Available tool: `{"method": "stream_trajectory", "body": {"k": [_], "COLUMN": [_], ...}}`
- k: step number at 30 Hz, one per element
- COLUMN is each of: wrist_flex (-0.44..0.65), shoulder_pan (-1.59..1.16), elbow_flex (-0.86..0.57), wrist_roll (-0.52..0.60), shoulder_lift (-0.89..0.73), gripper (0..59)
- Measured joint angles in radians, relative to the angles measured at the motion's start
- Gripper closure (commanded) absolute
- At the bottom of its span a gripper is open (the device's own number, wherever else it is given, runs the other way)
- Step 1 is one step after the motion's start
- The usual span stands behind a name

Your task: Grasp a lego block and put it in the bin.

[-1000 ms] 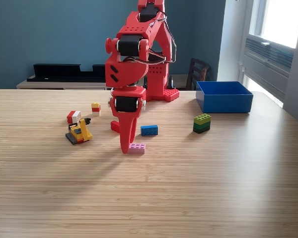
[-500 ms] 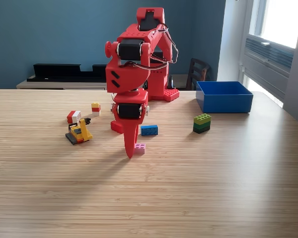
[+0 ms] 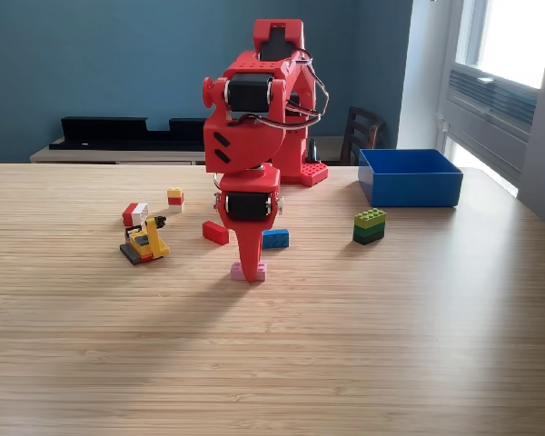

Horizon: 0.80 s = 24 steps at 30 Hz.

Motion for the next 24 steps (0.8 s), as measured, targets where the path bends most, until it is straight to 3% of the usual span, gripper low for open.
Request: {"method": "stream_trajectory", "body": {"k": [15, 24], "wrist_flex": [-0.121, -0.133], "shoulder_pan": [0.005, -0.028], "elbow_flex": [0.138, 0.25], "wrist_roll": [0.163, 0.16], "shoulder_lift": [0.075, 0.396], "gripper": [58.5, 58.6]}}
